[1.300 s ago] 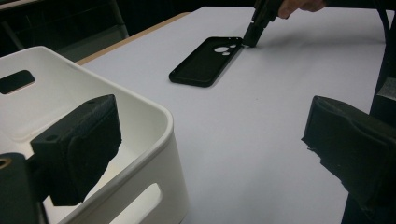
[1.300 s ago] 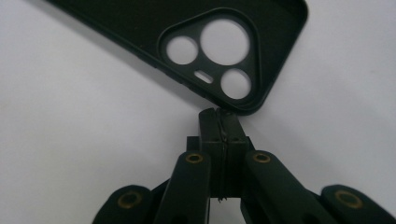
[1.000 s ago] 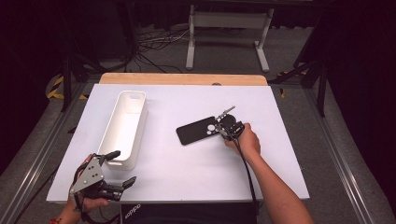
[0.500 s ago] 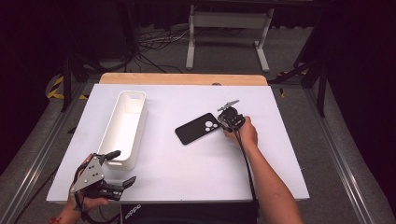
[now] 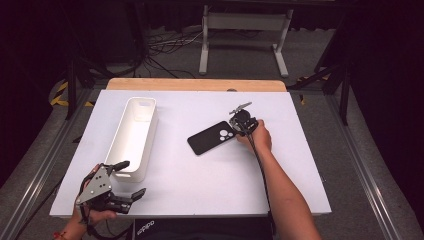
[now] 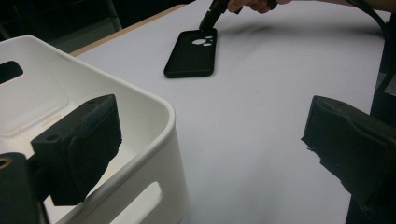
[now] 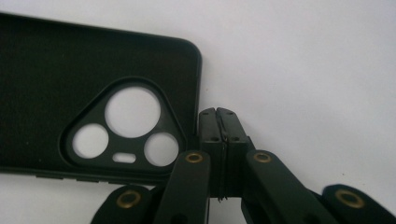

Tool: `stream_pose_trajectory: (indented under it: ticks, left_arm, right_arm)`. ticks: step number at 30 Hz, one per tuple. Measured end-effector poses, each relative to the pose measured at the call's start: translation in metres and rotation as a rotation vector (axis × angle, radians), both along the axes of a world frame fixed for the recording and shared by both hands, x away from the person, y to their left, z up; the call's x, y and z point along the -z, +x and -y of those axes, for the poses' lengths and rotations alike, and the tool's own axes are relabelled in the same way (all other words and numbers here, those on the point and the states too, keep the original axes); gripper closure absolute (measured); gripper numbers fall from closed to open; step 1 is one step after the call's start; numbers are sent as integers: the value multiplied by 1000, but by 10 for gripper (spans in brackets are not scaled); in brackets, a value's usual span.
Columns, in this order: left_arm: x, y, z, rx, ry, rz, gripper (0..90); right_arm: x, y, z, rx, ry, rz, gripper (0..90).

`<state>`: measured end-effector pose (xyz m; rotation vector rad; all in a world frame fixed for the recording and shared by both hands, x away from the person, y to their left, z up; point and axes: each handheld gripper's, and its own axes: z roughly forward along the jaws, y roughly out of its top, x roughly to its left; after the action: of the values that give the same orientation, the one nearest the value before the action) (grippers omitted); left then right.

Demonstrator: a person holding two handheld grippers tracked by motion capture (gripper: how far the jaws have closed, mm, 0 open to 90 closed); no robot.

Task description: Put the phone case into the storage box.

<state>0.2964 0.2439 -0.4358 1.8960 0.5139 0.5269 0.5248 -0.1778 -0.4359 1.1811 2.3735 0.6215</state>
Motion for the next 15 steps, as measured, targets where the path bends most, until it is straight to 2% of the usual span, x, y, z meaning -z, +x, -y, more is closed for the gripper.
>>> stream_pose_trajectory:
  ticks: [3,7,8,11,15]
  left_arm:
    - [0,0,-1,-1,1,2,50]
    - [-1,-1,-1,2,-1,2,50]
    - [-1,-1,0,2,-5,3,50]
    - [-1,-2,1,6,-5,12,50]
    - [-2,-3,1,15,6,4,50]
  right_arm:
    - [-5,0,1,14,0,6,900]
    - [-9,-3,5,36,17,-13,900]
    - [-11,-4,8,52,48,-14,900]
    - [-18,-10,15,93,166,-17,821]
    - [-22,-17,15,121,231,-31,719]
